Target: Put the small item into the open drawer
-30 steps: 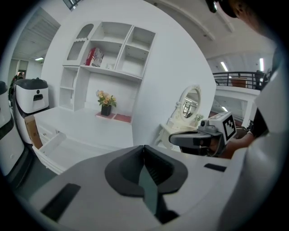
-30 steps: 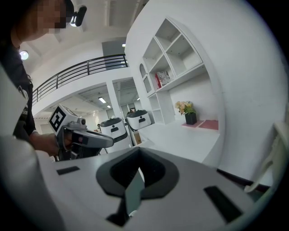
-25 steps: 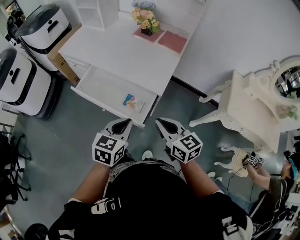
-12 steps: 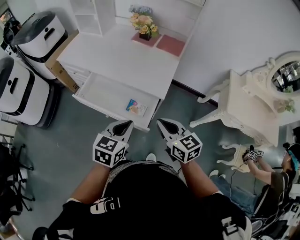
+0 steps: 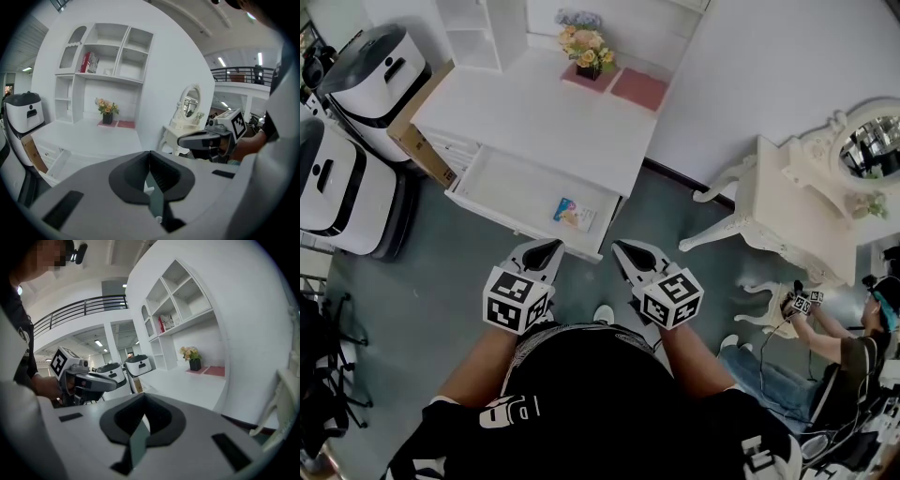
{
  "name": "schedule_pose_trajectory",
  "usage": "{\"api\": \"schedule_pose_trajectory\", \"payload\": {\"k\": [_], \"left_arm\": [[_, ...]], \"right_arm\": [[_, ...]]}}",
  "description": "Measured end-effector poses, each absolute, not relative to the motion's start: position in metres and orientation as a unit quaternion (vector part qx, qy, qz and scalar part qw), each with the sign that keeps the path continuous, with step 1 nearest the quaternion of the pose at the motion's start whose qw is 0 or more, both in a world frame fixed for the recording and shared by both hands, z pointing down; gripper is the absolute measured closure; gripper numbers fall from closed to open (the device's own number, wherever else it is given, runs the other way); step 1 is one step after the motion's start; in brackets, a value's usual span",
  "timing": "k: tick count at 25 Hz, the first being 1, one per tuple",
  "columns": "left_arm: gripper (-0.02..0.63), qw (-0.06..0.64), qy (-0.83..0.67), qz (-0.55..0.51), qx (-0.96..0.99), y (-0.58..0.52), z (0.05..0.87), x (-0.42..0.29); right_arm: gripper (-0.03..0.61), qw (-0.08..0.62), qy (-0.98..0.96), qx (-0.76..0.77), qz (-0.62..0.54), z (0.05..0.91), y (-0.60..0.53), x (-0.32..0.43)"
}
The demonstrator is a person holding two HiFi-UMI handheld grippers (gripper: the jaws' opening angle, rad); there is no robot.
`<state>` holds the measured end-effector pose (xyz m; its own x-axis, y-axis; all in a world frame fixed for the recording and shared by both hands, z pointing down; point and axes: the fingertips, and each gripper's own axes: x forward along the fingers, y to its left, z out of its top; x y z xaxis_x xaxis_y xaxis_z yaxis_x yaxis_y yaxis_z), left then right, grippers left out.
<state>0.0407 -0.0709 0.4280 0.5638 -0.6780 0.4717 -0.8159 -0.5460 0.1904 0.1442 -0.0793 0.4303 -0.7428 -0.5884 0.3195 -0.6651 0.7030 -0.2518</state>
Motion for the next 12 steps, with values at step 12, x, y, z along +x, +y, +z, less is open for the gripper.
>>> {"api": "schedule_pose_trajectory", "payload": {"k": [12], "left_arm": [[0.598, 0.193, -0.425, 0.17, 0.868, -0.0688, 0.4256, 0.0425]], "right_arm": [[0.572, 0.107, -0.915, 0.346, 0.179, 0.431, -0.0803, 0.1425]]}}
